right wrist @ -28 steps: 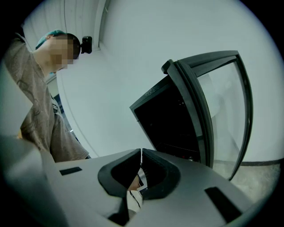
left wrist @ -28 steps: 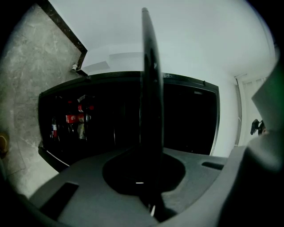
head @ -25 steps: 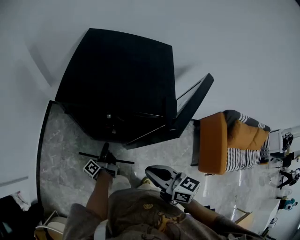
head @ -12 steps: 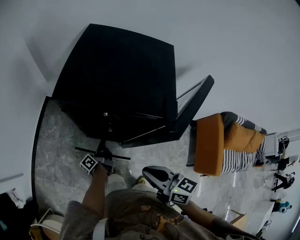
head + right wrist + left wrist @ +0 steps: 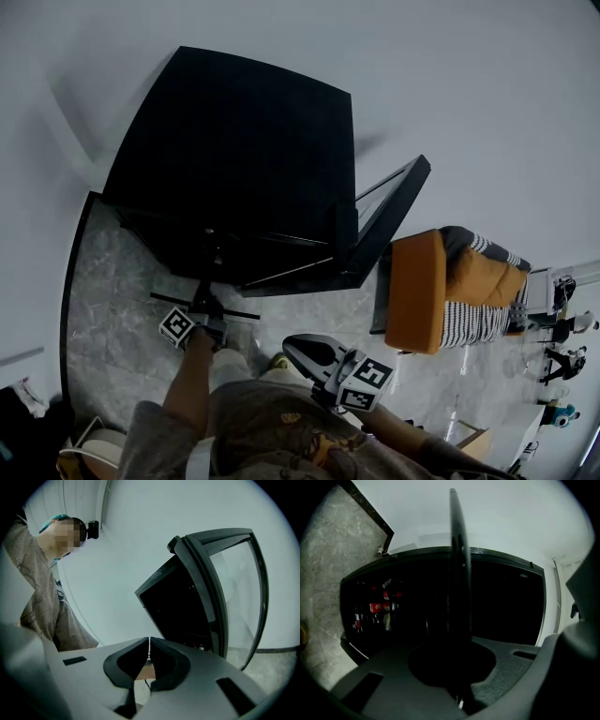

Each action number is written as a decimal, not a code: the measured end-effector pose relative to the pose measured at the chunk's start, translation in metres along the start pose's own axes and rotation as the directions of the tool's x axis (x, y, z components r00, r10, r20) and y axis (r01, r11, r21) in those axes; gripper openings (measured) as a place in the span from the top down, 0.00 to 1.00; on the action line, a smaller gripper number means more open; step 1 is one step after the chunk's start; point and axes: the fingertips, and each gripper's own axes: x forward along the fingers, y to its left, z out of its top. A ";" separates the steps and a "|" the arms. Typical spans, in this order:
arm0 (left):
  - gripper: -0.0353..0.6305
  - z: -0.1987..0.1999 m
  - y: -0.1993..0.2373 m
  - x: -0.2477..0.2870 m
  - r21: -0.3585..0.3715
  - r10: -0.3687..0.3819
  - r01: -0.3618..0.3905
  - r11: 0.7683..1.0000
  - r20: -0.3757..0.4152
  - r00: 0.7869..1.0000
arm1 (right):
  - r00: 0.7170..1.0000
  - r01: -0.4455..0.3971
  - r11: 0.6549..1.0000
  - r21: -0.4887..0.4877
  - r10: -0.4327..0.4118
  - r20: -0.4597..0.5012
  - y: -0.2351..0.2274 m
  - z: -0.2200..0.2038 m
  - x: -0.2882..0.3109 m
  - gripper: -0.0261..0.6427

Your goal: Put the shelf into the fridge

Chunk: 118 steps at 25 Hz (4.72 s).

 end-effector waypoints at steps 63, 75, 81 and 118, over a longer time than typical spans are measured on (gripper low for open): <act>0.92 0.023 0.007 0.093 0.025 -0.022 0.022 0.999 0.025 0.999 | 1.000 0.000 1.000 0.031 0.001 -0.014 0.002 -0.007 0.015 0.92; 0.92 0.030 0.008 0.118 0.037 -0.018 0.016 0.999 0.037 0.999 | 1.000 0.008 0.999 0.054 -0.007 -0.020 0.003 -0.012 0.013 0.93; 0.92 0.031 0.008 0.124 0.045 -0.019 0.018 0.999 0.038 0.999 | 1.000 0.018 0.998 0.062 -0.017 -0.021 0.000 -0.012 0.013 0.93; 0.93 0.048 0.028 0.158 0.044 -0.014 0.010 0.999 0.099 0.995 | 0.999 0.023 0.994 0.103 -0.019 -0.034 -0.007 -0.019 0.013 0.93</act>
